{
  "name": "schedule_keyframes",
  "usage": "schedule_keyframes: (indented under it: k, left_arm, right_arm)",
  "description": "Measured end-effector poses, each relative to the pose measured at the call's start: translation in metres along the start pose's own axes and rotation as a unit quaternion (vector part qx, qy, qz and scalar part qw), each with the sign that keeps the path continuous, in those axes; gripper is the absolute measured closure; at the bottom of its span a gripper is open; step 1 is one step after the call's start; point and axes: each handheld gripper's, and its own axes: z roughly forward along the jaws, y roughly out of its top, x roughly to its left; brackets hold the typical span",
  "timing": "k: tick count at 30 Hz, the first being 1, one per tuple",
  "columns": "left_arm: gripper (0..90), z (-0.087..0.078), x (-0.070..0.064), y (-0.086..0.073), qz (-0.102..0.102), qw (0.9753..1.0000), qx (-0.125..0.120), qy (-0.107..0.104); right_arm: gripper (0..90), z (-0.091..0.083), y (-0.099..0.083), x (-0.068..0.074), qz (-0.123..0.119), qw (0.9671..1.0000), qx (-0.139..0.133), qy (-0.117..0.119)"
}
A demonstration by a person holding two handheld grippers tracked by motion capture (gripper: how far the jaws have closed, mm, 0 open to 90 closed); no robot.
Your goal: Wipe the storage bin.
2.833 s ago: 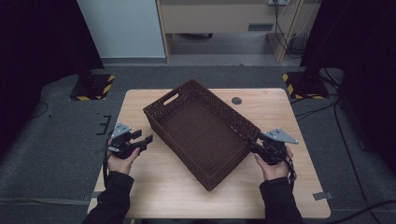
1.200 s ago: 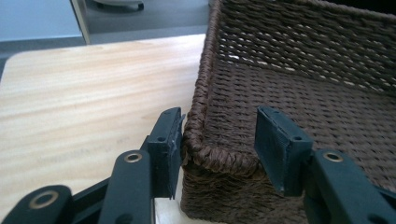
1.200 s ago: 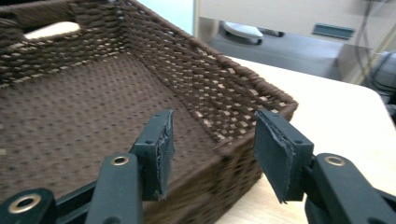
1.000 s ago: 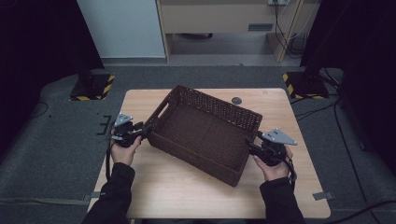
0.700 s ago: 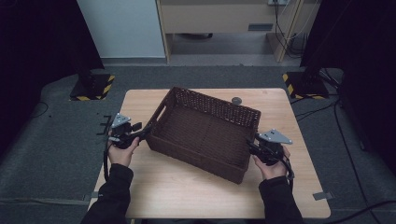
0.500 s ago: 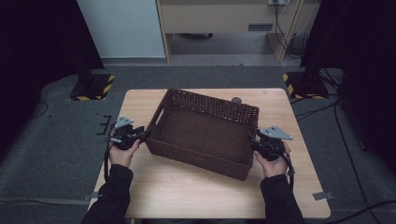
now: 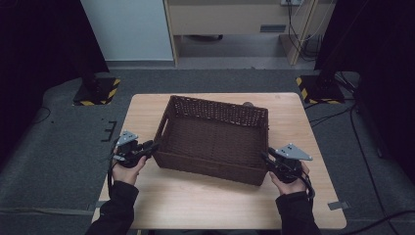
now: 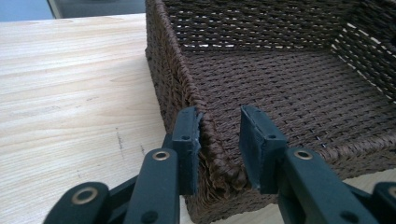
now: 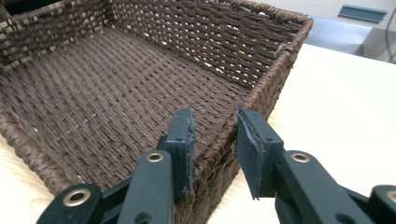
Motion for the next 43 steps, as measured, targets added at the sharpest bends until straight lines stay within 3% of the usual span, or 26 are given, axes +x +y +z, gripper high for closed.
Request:
schedule_keyframes:
  k: [2,5,8,10,14,16,17,22,34,37,43]
  left_arm:
    - [62.2,0.000,0.000,0.000,0.000,1.0000,0.004,-0.006]
    - [61.6,0.003,0.000,0.000,0.004,0.9999,0.007,-0.007]
    - [61.5,0.004,-0.001,-0.001,0.006,0.9996,0.012,-0.023]
    - [64.6,0.002,-0.006,-0.002,0.016,0.9997,0.014,-0.014]
    - [65.7,-0.002,-0.008,-0.006,0.001,0.9999,0.006,-0.015]
    - [65.8,-0.004,-0.010,-0.008,-0.002,0.9998,0.006,-0.018]
    - [65.6,-0.006,-0.013,-0.011,-0.001,0.9999,0.002,-0.013]
    - [64.8,-0.007,-0.014,-0.013,0.001,0.9999,0.000,-0.016]
    - [65.2,-0.005,-0.011,-0.011,0.004,0.9999,0.000,-0.014]
    - [61.0,-0.008,-0.011,-0.009,0.010,0.9998,-0.007,-0.013]
    - [48.9,-0.027,-0.001,-0.003,0.007,0.9982,-0.058,-0.012]
  right_arm:
    - [68.3,0.002,0.000,-0.004,0.007,1.0000,-0.004,0.004]
    - [70.5,0.011,0.003,-0.013,-0.006,0.9999,-0.006,-0.006]
    - [71.0,0.017,0.006,-0.018,-0.006,0.9999,-0.009,-0.012]
    - [67.4,0.020,0.007,-0.019,-0.002,0.9999,-0.008,-0.015]
    - [61.8,0.009,0.005,-0.013,-0.012,0.9997,-0.016,-0.010]
    - [64.4,0.001,0.003,-0.012,-0.011,0.9997,-0.018,-0.009]
    - [71.9,-0.003,0.000,-0.012,-0.001,0.9999,-0.013,0.000]
    - [75.7,0.000,-0.001,-0.015,0.002,1.0000,-0.003,-0.003]
    - [75.0,-0.001,-0.001,-0.013,0.000,1.0000,-0.004,-0.003]
    - [68.8,-0.002,0.000,-0.014,0.000,1.0000,-0.007,-0.001]
    - [48.8,-0.014,0.004,-0.026,0.017,0.9983,-0.056,-0.004]
